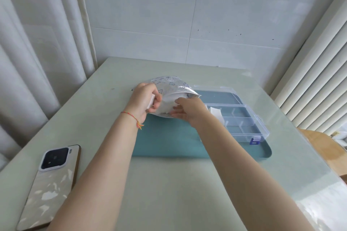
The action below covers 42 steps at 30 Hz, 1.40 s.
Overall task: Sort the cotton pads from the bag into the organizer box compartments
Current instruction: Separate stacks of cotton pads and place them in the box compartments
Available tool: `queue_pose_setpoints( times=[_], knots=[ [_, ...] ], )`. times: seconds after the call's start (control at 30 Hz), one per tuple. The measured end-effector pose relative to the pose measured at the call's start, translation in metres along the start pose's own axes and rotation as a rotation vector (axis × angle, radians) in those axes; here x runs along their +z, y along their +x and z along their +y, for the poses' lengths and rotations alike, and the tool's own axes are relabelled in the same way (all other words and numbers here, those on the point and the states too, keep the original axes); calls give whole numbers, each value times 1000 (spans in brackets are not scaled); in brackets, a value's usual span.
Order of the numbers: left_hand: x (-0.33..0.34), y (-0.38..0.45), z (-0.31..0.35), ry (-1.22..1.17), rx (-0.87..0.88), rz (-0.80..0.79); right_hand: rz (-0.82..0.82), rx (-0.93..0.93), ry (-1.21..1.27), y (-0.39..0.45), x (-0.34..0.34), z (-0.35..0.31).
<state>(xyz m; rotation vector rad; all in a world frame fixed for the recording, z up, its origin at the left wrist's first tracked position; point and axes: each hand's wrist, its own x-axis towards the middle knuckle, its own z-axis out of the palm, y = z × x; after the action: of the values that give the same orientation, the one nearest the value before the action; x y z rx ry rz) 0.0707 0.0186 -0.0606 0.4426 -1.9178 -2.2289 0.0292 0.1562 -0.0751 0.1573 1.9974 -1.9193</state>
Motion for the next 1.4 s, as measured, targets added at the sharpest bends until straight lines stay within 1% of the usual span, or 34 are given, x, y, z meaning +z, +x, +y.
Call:
queue_pose_setpoints(
  times=[0.1, 0.23, 0.37, 0.5, 0.63, 0.73, 0.83, 1.03, 1.13, 1.2, 1.27, 1.33, 1.4],
  knots=[
    [-1, -1, -1, -45, -20, -2, 48, 17, 11, 9, 11, 1],
    [-1, -2, 1, -65, -29, -7, 55, -17, -29, 8, 14, -1],
    [4, -2, 1, -56, 36, -7, 72, -51, 5, 4, 5, -2],
    [6, -5, -1, 108, 92, -43, 114, -101, -103, 3, -6, 0],
    [13, -6, -5, 409, 59, -133, 86, -115, -160, 1, -7, 1],
    [18, -7, -7, 657, 67, -132, 78, -108, -195, 0, -9, 1],
    [21, -9, -6, 778, 113, -115, 93, -120, -230, 1, -15, 0],
    [24, -4, -14, 794, 125, -43, 122, -170, -207, -3, -37, -9],
    [25, -4, -17, 743, 101, -31, 93, -156, -186, -5, -48, -10],
    [28, -8, -15, 708, 105, -45, 73, -139, -189, -6, -52, -8],
    [34, -12, -12, 586, 106, -90, 56, -136, -193, -6, -54, -5],
    [41, -18, -11, 473, 71, -147, 46, -140, -198, -5, -54, -2],
    [45, -17, -16, 487, 52, -148, 48, -142, -209, -5, -56, -2]
  ],
)
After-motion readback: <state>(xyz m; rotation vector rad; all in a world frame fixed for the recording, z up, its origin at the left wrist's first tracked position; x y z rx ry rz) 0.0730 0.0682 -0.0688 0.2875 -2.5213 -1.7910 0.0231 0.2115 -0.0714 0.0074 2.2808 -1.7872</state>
